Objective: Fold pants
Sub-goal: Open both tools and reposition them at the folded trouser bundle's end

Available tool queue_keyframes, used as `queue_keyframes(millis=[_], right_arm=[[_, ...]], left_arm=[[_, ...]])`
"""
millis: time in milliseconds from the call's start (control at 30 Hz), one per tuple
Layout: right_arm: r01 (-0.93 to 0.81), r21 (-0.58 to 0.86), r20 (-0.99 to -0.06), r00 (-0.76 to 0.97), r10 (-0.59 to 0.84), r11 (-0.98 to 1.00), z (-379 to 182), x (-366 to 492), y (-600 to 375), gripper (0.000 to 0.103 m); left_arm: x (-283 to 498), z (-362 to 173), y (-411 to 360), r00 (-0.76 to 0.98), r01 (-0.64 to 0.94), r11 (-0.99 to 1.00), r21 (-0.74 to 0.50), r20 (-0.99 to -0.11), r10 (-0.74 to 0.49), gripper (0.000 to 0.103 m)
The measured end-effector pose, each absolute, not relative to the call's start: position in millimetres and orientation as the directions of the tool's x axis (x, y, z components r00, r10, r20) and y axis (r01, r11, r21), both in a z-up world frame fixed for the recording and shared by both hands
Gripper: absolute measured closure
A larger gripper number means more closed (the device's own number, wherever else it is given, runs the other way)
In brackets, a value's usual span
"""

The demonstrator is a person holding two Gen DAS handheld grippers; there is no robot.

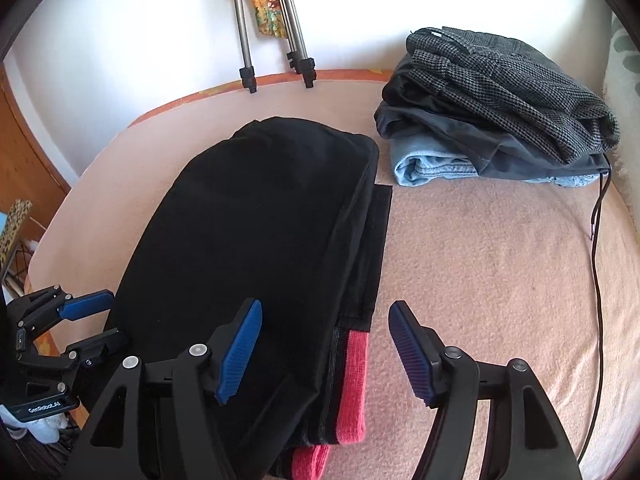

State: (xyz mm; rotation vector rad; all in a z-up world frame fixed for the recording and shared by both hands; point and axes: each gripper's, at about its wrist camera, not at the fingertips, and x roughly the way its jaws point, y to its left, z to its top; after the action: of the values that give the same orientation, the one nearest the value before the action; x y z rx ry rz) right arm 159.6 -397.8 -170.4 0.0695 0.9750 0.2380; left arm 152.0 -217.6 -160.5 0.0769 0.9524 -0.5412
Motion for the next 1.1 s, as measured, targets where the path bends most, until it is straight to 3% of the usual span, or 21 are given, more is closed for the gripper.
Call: queue_keyframes(millis=[133,633,833,900,967,1100], right_arm=[[-0.154,0.172,-0.793,0.564,0.23,0.973,-166.6,166.5,-406.5,0.02],[-0.189,0.27,-0.811,0.484,0.329,0.944,-187.3,193.3,-405.3,0.019],[-0.197,0.331,-0.792,0.474,0.385,0.923,-187.7,195.3,-409.0,0.033],[-0.195,0.347,-0.792,0.463,0.398,0.917,-187.0,197.3,-415.9,0.043],[-0.173,0.397,-0.783,0.449,0.431,0.902,-187.2,200.1,-429.6,0.047],[-0.171,0.453,-0.756,0.446,0.479,0.875,-189.6,200.5,-435.4,0.045]], left_arm=[[167.8,-156.2,-213.3,0.424,0.451,0.863,-0.226,-0.797,-0.43,0.05],[214.7,-173.4,-203.0,0.35,0.355,0.84,-0.411,-0.775,-0.527,0.049],[213.3,-176.0,-209.4,0.329,0.389,0.803,-0.451,-0.747,-0.578,0.048],[215.1,-175.9,-210.0,0.317,0.382,0.792,-0.475,-0.738,-0.596,0.049],[217.4,-176.6,-209.4,0.307,0.374,0.781,-0.5,-0.728,-0.613,0.049],[222.0,-178.5,-211.2,0.297,0.369,0.759,-0.536,-0.706,-0.643,0.049]])
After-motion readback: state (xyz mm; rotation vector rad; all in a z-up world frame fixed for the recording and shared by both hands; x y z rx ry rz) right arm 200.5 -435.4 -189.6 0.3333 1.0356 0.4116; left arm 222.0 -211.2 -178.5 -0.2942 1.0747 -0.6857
